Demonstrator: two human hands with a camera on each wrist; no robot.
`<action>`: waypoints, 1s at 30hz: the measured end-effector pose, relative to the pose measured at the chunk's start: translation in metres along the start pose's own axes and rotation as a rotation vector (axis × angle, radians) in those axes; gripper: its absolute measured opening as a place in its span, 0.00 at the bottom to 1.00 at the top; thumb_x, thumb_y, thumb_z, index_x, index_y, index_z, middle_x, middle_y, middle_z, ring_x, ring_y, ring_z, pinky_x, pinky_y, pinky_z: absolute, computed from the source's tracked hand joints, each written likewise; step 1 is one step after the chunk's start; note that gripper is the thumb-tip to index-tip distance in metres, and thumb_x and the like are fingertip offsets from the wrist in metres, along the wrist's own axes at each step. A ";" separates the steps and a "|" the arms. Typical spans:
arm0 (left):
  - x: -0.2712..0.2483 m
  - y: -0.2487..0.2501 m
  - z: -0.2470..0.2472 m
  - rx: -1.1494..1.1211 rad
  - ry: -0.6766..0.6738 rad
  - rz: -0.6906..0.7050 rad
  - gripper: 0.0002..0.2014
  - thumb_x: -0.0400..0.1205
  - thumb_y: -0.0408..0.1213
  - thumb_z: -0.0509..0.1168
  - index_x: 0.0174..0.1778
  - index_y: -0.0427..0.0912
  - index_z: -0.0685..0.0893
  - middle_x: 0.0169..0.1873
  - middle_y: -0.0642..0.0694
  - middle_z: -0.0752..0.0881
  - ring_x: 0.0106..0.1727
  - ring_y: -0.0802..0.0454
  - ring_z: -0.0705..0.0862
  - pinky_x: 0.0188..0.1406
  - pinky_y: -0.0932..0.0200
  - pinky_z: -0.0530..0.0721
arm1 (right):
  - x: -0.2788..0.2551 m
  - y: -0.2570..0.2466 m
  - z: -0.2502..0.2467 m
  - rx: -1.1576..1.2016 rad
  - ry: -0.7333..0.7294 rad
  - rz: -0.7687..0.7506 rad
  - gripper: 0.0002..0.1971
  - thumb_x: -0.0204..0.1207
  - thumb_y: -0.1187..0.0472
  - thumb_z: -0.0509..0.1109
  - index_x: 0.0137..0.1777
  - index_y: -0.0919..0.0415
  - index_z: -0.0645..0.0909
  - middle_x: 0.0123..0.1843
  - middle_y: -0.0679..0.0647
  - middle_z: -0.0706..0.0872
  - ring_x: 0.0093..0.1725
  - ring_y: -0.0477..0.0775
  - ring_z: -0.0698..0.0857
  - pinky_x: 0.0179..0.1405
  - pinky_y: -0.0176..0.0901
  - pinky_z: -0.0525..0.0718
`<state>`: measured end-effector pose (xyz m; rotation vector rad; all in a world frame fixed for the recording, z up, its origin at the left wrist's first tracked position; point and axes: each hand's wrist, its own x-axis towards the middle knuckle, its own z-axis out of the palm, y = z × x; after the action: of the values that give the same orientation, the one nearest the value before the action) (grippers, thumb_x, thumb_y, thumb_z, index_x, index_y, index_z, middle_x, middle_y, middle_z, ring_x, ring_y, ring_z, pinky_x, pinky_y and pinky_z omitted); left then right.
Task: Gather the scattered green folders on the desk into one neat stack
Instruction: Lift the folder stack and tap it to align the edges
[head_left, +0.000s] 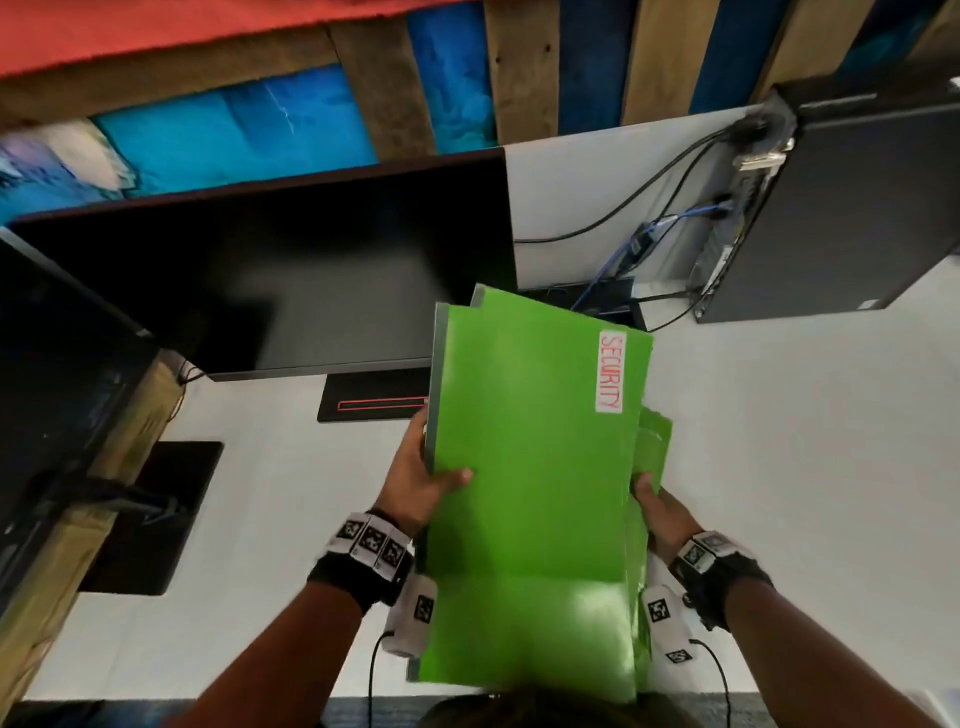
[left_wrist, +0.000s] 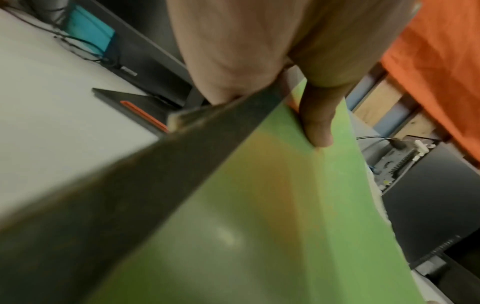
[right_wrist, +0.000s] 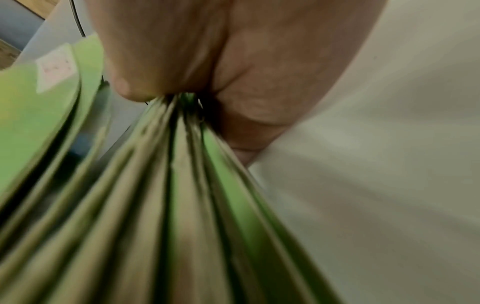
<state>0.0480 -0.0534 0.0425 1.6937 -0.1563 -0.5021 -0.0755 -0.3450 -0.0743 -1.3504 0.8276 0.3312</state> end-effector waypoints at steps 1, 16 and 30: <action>-0.001 -0.005 -0.001 0.037 -0.029 -0.023 0.46 0.68 0.16 0.74 0.79 0.43 0.61 0.69 0.45 0.81 0.68 0.47 0.81 0.66 0.43 0.82 | -0.006 -0.007 0.003 0.034 -0.004 0.033 0.42 0.63 0.21 0.57 0.65 0.53 0.77 0.56 0.61 0.87 0.56 0.63 0.87 0.58 0.61 0.84; -0.012 -0.066 0.012 0.122 -0.081 -0.381 0.57 0.70 0.37 0.74 0.83 0.53 0.36 0.84 0.53 0.46 0.82 0.54 0.54 0.82 0.42 0.59 | -0.014 -0.018 0.013 0.367 -0.035 0.050 0.40 0.57 0.26 0.66 0.62 0.54 0.80 0.53 0.58 0.90 0.52 0.60 0.89 0.42 0.52 0.90; 0.044 -0.020 0.023 -0.044 0.175 -0.388 0.24 0.80 0.39 0.69 0.71 0.41 0.71 0.56 0.41 0.83 0.55 0.43 0.83 0.54 0.54 0.78 | -0.025 -0.031 0.018 -0.025 0.018 -0.230 0.53 0.40 0.31 0.83 0.69 0.50 0.76 0.64 0.52 0.85 0.64 0.56 0.82 0.68 0.58 0.76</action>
<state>0.0744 -0.0868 0.0099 1.7211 0.3141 -0.6342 -0.0661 -0.3290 -0.0347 -1.4582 0.6763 0.1497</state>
